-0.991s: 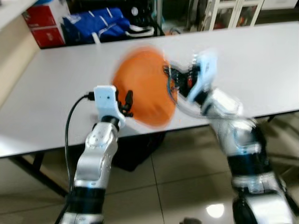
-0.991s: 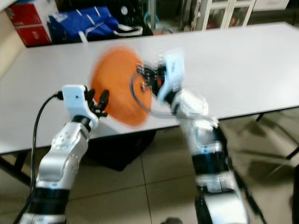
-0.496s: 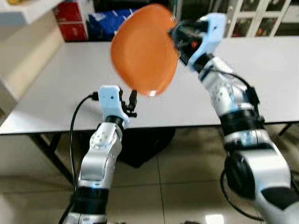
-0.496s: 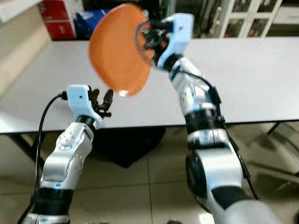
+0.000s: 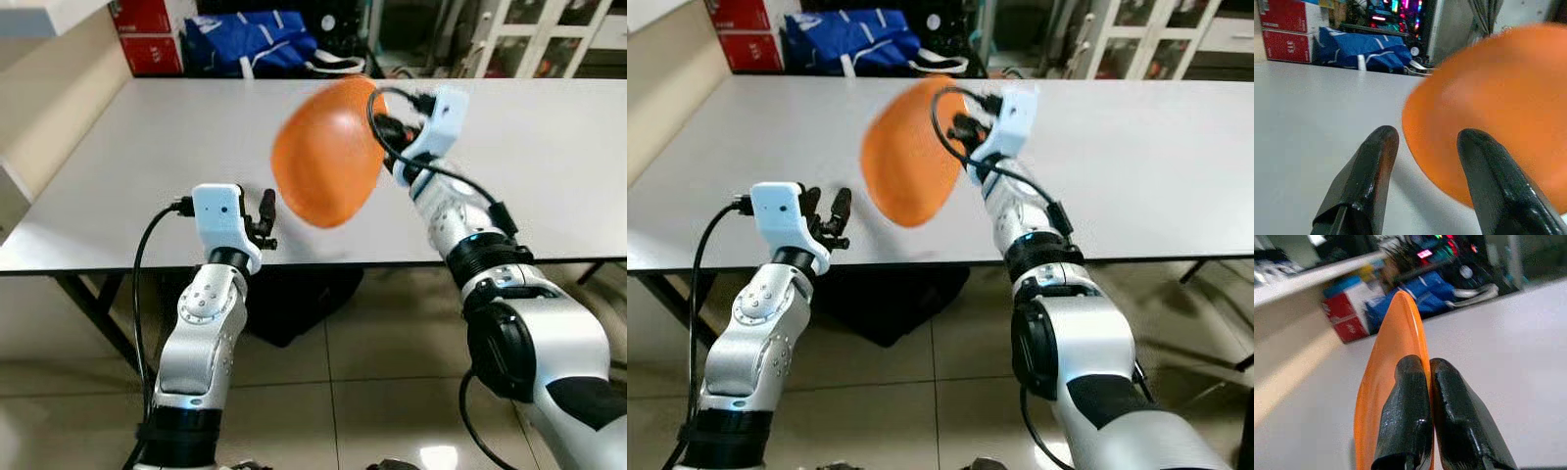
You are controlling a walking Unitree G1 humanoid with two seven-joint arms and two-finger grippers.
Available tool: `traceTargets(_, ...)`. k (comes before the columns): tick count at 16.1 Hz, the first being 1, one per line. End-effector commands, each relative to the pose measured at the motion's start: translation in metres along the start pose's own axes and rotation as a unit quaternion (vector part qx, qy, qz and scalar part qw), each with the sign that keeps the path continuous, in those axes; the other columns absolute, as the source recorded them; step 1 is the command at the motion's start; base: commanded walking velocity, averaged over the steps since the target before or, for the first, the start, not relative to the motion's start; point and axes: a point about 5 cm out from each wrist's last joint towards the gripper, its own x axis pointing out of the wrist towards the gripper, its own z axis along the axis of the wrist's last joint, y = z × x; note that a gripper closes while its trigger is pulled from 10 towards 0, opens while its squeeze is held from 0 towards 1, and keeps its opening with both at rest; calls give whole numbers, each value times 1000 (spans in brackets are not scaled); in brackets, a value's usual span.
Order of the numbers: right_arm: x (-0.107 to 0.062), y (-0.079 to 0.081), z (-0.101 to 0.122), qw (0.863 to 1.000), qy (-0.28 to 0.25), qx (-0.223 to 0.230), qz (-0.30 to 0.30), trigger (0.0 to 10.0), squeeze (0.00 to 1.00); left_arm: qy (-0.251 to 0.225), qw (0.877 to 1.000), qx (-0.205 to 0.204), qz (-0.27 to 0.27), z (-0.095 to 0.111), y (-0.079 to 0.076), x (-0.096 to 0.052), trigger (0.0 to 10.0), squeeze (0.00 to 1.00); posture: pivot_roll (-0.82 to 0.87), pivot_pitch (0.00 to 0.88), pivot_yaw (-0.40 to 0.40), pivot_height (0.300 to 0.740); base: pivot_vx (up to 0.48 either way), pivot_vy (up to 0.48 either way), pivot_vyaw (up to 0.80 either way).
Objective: Setting the table
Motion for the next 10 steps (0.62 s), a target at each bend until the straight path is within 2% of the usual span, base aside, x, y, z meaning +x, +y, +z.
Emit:
traceTargets(1, 3, 1, 20, 999, -39, -4, -7, 0, 0, 4, 1000, 2, 2, 0, -1, -2, 10000, 0, -79, 0, -10, 740, 0, 0, 0)
traceTargets(6, 0, -11, 6, 998, -21, 0, -64, 0, 0, 6, 1000, 4, 12, 1, 0, -8, 10000, 0, -49, 19, -16, 740, 0, 0, 0)
traceTargets(9, -6, -21, -13, 995, 13, -4, -102, 0, 0, 9, 1000, 6, 18, 1, 2, -12, 10000, 0, -38, 36, -20, 740, 0, 0, 0)
traceTargets(10, -9, -25, -19, 993, 26, -12, -115, 1059, 0, 9, 1000, 5, 19, 1, 2, -12, 10000, 0, -39, 39, -20, 740, 0, 0, 0)
